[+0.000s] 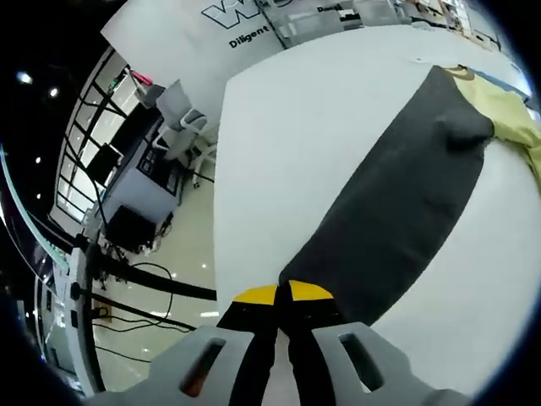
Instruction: Fold the garment on the visible template until the final outline fits inside the template.
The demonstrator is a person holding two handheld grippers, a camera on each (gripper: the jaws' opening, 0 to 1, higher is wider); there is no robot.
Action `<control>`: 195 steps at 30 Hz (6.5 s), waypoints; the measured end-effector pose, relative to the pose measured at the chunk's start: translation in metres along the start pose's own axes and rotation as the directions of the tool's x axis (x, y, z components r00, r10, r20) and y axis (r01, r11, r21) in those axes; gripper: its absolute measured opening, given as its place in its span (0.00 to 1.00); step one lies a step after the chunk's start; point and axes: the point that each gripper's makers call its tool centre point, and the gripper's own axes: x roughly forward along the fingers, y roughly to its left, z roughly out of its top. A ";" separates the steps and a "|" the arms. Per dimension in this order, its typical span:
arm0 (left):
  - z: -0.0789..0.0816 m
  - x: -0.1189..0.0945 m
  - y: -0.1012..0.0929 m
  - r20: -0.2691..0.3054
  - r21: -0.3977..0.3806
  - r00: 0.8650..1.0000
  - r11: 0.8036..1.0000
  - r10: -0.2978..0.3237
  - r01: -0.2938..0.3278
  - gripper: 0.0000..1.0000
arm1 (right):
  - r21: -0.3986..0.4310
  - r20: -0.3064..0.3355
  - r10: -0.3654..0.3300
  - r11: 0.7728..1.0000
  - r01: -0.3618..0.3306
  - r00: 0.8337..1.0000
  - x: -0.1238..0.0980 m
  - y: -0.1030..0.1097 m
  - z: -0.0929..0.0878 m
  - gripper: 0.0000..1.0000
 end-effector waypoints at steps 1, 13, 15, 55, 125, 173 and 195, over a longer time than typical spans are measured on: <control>0.000 0.000 0.000 0.000 -0.002 1.000 1.000 0.000 0.000 0.04 | -0.003 -0.002 0.000 1.000 0.000 1.000 0.000 0.000 0.000 0.00; 0.000 0.004 0.000 -0.002 0.046 1.000 0.999 -0.008 0.008 0.04 | -0.023 -0.045 0.023 0.999 -0.024 0.999 0.004 -0.001 -0.011 0.00; 0.000 0.004 0.000 -0.003 0.047 1.000 0.999 -0.007 0.007 0.04 | -0.026 -0.054 0.026 0.999 -0.028 0.998 0.004 0.000 -0.013 0.00; 0.010 -0.033 0.000 0.092 -0.119 0.996 0.993 0.004 0.007 0.07 | 0.251 0.066 0.168 0.951 -0.179 0.984 -0.025 0.030 -0.016 0.12; -0.004 -0.141 -0.122 0.322 -0.082 0.935 0.980 -0.146 0.181 0.06 | 0.248 0.034 0.127 0.960 -0.132 0.991 -0.050 0.036 -0.020 0.05; -0.011 -0.179 -0.237 0.344 0.128 0.802 0.870 -0.489 0.476 0.16 | 0.125 0.260 0.355 0.910 -0.395 0.898 -0.132 0.190 0.020 0.09; -0.001 -0.187 -0.313 0.230 0.130 0.683 0.718 -0.693 0.684 0.34 | 0.069 0.255 0.542 0.816 -0.574 0.801 -0.146 0.264 0.024 0.15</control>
